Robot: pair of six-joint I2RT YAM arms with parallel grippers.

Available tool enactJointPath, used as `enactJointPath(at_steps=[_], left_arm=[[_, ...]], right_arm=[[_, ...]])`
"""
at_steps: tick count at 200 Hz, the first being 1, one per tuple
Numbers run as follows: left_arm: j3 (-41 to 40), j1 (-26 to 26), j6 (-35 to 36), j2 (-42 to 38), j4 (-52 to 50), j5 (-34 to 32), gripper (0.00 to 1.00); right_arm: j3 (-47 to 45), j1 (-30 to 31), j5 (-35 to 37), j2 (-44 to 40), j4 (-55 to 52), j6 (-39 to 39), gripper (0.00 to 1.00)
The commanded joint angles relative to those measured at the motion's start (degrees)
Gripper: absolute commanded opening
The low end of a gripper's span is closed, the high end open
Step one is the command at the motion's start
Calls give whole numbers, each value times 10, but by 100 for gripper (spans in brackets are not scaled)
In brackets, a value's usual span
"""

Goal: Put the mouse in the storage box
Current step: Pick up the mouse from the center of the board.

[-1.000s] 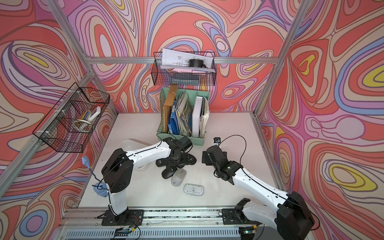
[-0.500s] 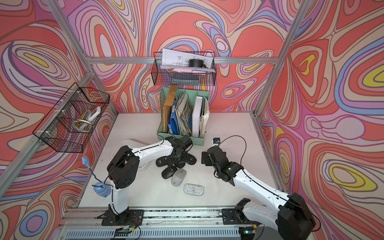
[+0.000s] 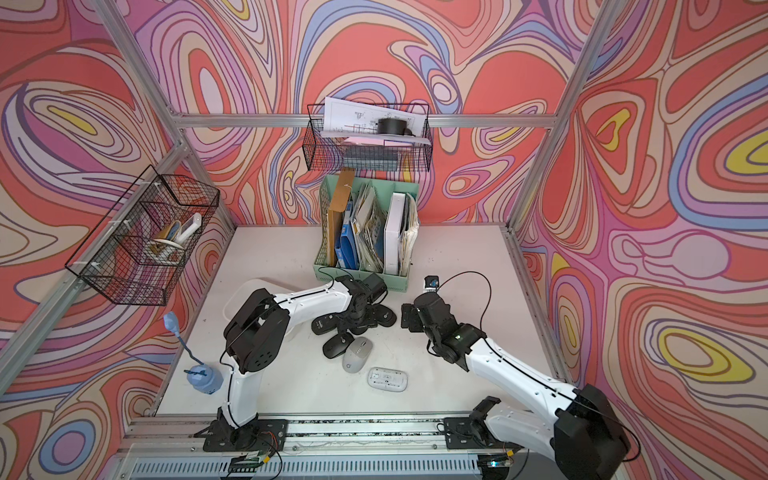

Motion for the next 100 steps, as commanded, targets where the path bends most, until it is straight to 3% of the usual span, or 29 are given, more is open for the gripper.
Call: enactJointPath(at_steps=[1,35,74,100], left_arm=[[11,5,22,14,-10,-30,80],[11,5,32,15,-11,-45,78],[3,5,50,6,0,-55,61],[-10,-2,67,-20,4,-71,54]], right_arm=[[3,-3,-4,4,5,-1,91],[4,-3,-6,4,9,-5,91],[4,-3,-9,3,11,-4,91],[3,-3,-9,4,11,-2,91]])
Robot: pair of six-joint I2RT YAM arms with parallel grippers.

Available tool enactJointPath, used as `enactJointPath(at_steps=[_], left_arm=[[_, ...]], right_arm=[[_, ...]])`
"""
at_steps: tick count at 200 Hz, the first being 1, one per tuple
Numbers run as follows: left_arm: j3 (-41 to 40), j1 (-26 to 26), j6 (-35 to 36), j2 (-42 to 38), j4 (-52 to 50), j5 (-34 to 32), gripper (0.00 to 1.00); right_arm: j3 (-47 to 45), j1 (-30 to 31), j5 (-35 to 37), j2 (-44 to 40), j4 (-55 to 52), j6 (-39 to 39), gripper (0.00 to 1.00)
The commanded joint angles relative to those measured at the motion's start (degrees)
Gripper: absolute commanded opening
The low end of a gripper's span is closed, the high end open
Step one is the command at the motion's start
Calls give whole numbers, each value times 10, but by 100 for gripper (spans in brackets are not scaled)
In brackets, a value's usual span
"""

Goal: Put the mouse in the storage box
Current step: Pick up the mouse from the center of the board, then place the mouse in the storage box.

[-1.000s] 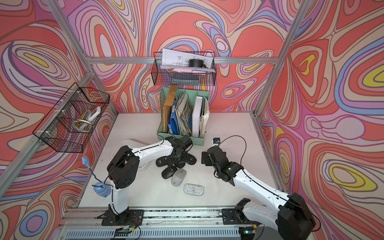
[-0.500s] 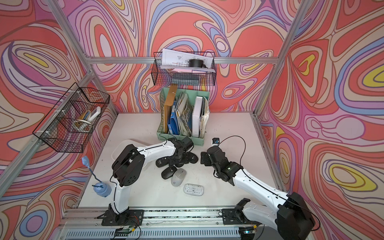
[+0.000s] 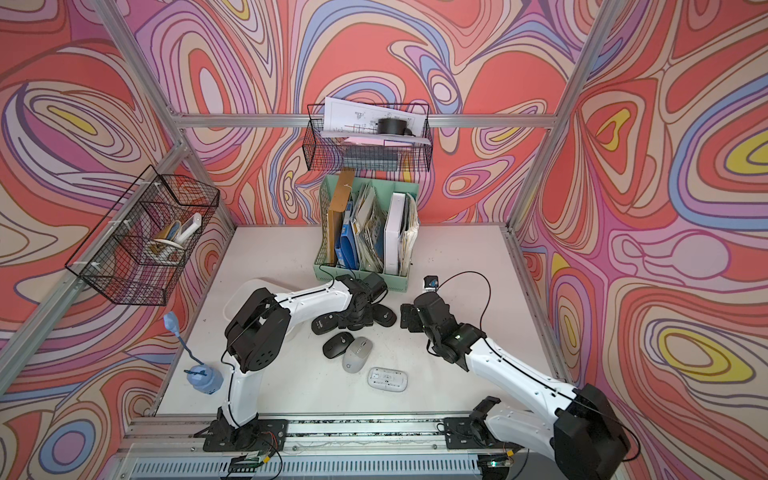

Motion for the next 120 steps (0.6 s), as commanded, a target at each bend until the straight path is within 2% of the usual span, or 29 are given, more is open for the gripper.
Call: enactJointPath(at_steps=[1,50,78,120], left_arm=[[-13,-4,26,-24,1,-29,54],[-60,-13,47,-93,28,-36,49],[-42,-22,78,-109,5,-44,49],[-56,-22,77,-164,-13,-40,49]], right_arm=[[3,-3,-3,4,9,-1,91],[3,-3,-6,10,11,4,91],[8,-3,-4,12,7,6,91],[9,-3,-6,10,3,10,91]])
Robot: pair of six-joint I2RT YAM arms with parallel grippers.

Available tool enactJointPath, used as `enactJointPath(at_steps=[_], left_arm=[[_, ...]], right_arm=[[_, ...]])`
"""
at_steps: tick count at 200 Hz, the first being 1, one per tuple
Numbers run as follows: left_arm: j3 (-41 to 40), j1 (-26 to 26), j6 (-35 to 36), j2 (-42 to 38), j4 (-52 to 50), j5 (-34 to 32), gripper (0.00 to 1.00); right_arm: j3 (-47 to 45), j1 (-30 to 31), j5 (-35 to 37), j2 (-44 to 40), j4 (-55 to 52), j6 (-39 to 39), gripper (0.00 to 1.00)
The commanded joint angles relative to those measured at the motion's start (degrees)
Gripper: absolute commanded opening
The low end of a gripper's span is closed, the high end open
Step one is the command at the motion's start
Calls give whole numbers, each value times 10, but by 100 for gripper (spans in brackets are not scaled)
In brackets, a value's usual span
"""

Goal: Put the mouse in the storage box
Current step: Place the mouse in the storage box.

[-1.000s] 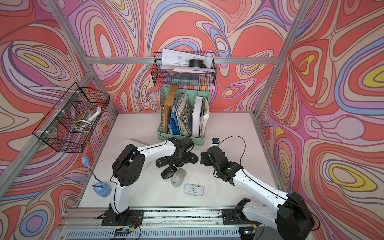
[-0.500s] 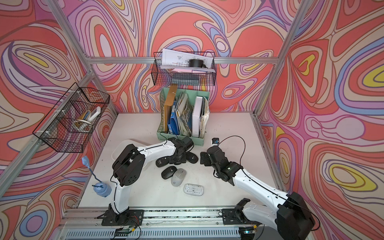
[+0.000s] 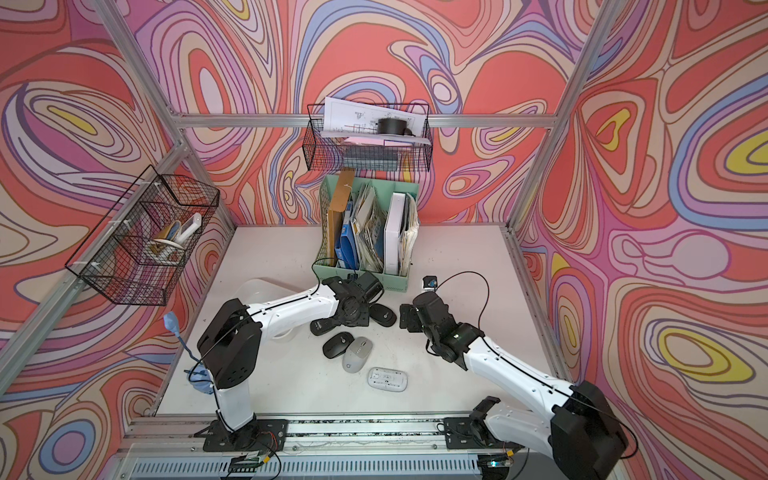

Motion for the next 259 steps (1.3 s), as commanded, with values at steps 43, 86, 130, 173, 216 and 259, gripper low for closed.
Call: enactJointPath(at_steps=[43,86,130,173,216,259], left_arm=[[-19,20,27,-123,-63,-19,50],[-81,95,37,-225,-87,-3,51],[-147,215,54,-290,-96,19,54],[-172,312,78,-271,-50,56,54],[-143,376,76,-191,-42,31,54],[-113,421,60,-122,-19,41,56]], right_arm=[[6,-3,-2,-10,-7,7,91],[6,-3,-3,-11,-10,5,91],[7,-2,-12,-3,-3,12,91],[16,-3,-14,-1,-7,9,91],[14,-3,-12,-14,-13,8,91],[3,-2,-9,-25,-16,8,91]])
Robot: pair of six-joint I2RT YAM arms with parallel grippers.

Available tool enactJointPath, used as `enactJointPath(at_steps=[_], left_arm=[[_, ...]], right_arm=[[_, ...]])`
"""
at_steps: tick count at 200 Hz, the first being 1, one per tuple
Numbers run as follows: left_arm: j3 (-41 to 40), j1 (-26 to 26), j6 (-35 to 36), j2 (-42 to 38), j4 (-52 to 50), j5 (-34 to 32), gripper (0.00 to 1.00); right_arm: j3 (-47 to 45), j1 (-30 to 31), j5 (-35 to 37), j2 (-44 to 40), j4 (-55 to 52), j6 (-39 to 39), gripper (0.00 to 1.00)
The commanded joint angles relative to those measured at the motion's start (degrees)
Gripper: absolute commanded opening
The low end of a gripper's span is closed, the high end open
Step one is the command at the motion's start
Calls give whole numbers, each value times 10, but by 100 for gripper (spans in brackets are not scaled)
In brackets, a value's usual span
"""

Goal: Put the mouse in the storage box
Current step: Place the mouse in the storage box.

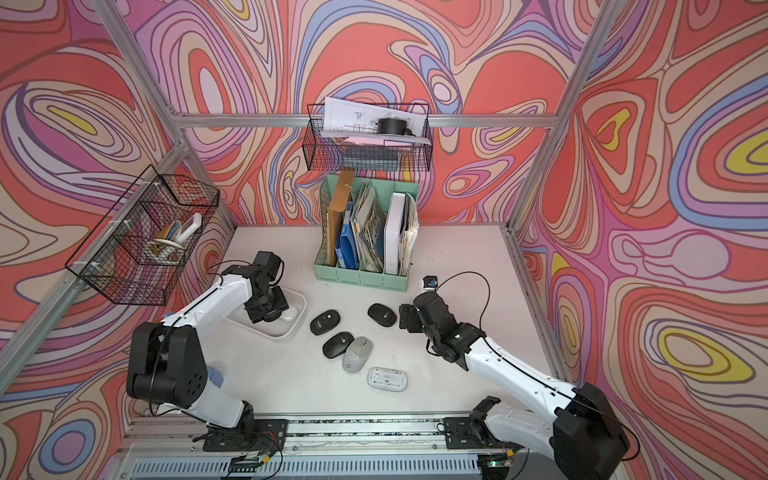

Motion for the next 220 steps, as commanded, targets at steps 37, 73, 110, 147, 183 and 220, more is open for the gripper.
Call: enactJointPath(at_steps=[37,73,110,147,183,220], left_arm=[[58,25,-20,76,27,-9,56],[70,38,-31,109,37,-6,58],[84,49,-35,129,37,-12,62],[86,58,-40,142,46,-12,72],[82,63,-44,150,50,-5,78],[69,62,-44,116,55,-3,85]], right_arm=[[-7,-3,8,-19,-5,0,91],[-11,-3,9,-22,-5,0,91],[-10,-3,7,-20,-7,-1,91],[-8,-2,6,-18,-6,1,91],[-5,-3,4,-17,-9,3,91],[-3,-2,-8,-13,-9,-2,91]])
